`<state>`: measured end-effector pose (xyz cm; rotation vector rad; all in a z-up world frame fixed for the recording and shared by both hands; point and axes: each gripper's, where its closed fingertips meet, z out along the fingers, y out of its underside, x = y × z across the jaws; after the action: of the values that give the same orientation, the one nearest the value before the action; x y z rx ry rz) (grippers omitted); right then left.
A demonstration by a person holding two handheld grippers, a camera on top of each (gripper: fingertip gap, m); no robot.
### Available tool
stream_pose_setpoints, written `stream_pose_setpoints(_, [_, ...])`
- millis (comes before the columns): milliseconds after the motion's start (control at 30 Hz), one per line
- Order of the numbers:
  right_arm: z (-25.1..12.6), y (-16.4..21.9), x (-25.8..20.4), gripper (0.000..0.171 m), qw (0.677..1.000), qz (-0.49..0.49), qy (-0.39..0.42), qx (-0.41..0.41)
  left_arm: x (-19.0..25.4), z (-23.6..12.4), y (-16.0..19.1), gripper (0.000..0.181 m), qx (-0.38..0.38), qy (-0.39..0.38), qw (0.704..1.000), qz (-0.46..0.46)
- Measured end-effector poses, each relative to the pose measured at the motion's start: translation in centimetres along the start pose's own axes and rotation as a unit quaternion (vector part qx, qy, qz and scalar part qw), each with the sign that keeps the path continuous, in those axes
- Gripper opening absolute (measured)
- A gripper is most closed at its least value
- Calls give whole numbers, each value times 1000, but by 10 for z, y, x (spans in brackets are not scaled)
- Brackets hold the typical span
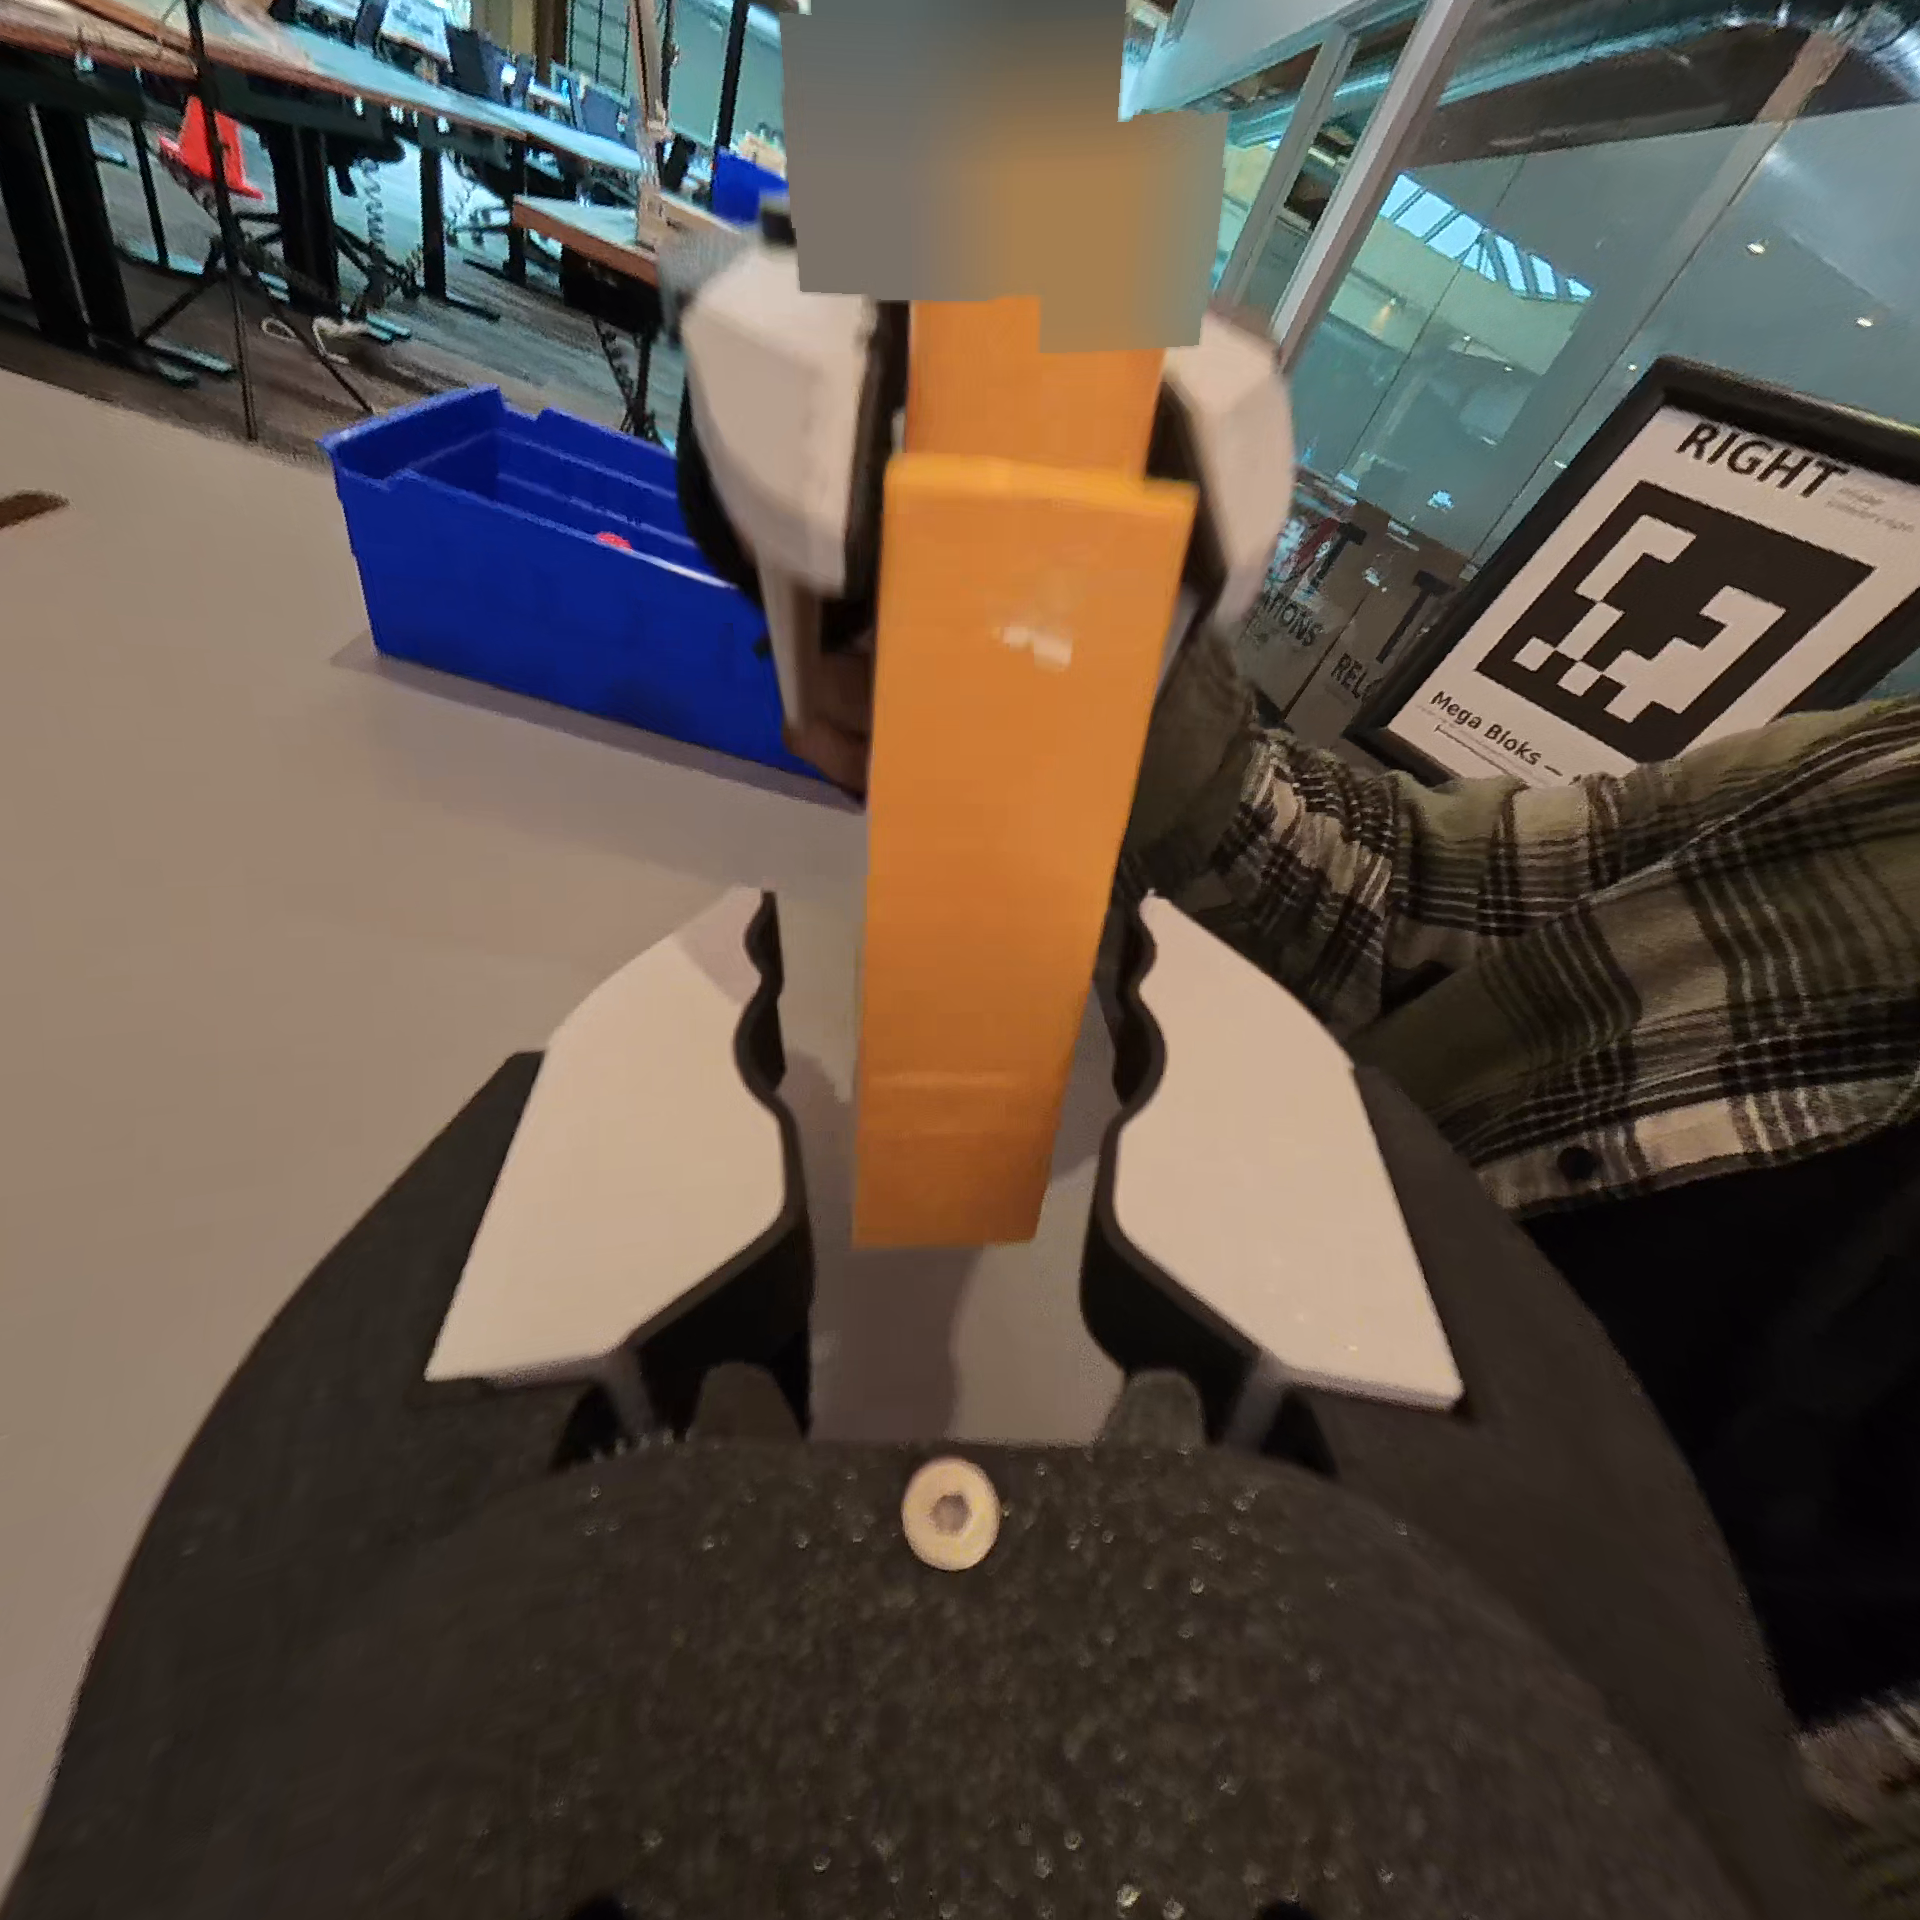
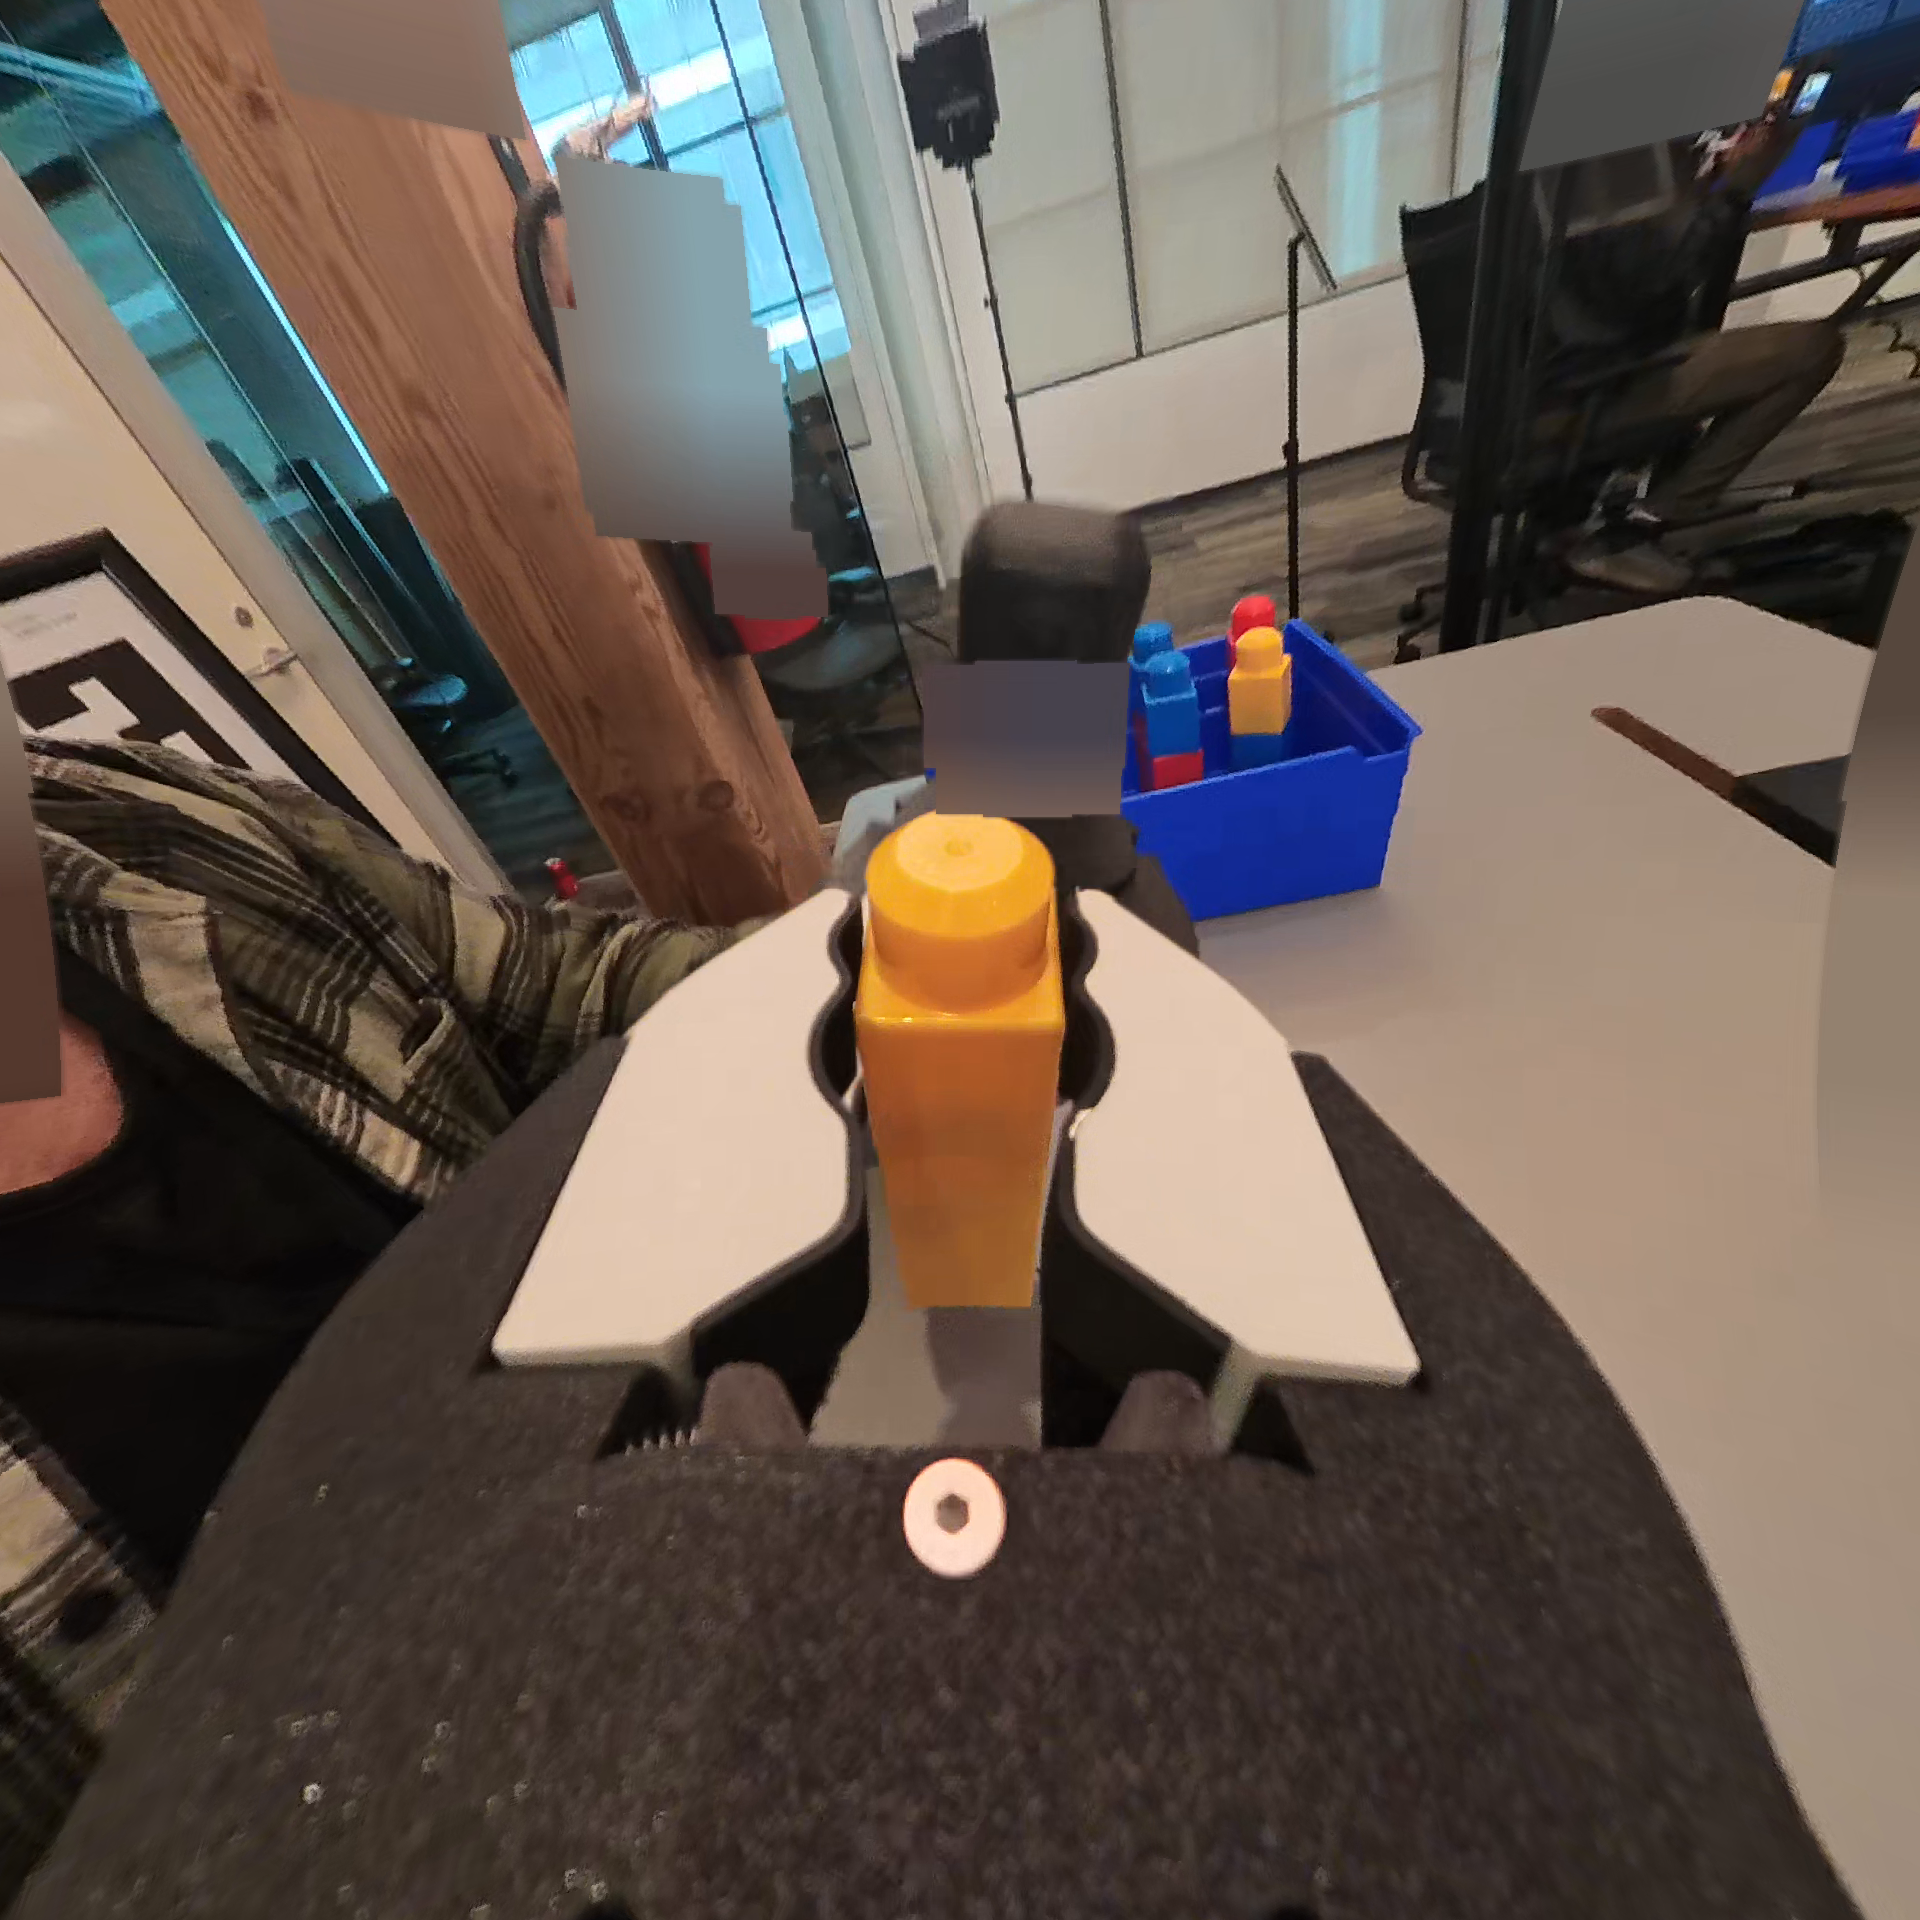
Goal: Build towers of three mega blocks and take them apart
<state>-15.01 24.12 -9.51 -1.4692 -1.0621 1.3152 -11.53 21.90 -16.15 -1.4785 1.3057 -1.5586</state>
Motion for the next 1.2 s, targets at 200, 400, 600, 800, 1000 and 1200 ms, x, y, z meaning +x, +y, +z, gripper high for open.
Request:
stream_pose_setpoints(200, [1, 3, 3, 35, 1000, 8, -6, 4, -1, 6, 14, 40, -3, 6, 1000, 11])
stream_pose_setpoints(400, [-5, 6, 14, 35, 1000, 14, 20, 2, -13, 9, 18, 38, -7, -39, 999, 13])
stream_pose_setpoints(600, [-39, -31, 15, 35, 997, -7, 45, 69, -29, 8, 32, 38, 0, -67, 998, 17])
stream_pose_setpoints(800, [-168, -35, 55, 35, 962, -4, 274, 13, -22, 3, 32, 38, 10, -53, 997, 58])
stream_pose_setpoints(1000, [-397, 63, 108, 36, 813, 118, 561, -100, -18, 6, 28, 38, 29, -33, 998, 54])
stream_pose_setpoints(1200, [-436, 148, 131, 55, 776, 201, 581, -141, -21, 6, 35, 38, 20, -43, 997, 57])
